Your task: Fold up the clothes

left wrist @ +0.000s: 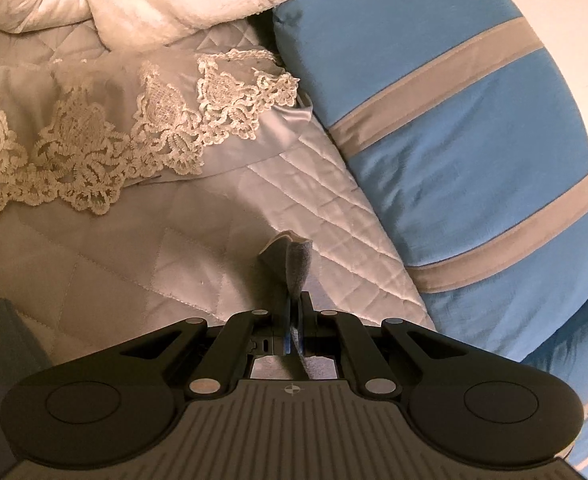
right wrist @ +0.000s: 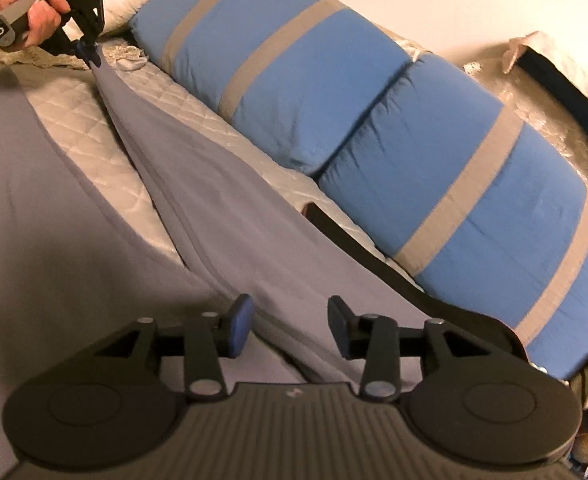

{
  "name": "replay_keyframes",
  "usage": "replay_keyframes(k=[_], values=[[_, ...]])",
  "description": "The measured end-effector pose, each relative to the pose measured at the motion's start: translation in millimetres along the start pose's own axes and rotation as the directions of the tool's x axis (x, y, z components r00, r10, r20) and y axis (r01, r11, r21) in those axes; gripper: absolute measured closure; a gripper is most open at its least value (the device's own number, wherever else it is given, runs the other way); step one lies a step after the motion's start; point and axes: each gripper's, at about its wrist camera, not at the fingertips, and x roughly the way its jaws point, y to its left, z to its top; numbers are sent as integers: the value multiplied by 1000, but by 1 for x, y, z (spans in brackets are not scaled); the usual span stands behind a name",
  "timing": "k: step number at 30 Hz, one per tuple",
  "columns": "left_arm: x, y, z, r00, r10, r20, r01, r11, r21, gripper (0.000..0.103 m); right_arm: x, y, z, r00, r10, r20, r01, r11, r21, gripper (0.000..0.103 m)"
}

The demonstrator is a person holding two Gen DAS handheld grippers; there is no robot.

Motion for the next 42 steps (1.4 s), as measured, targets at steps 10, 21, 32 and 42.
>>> replay_keyframes(k=[10,21,32,42], values=[[-5,0,0,1000,-4,30,4,1000,-5,100,41,25,18,996,81,-38,-83,995,-52,47],[-8,1,4,998,-11,64,11,1000,-6,100,65,25,22,989,109,-102,-116,991,-73,89],[-7,6,5,996,54,75,-56,998,24,100,29,48,11,997,70,-27,-75,942,-327,97],[-5,9,5,991,112,69,-115,992,44,100,11,70,-2,998,70,11,-55,867,-496,96]])
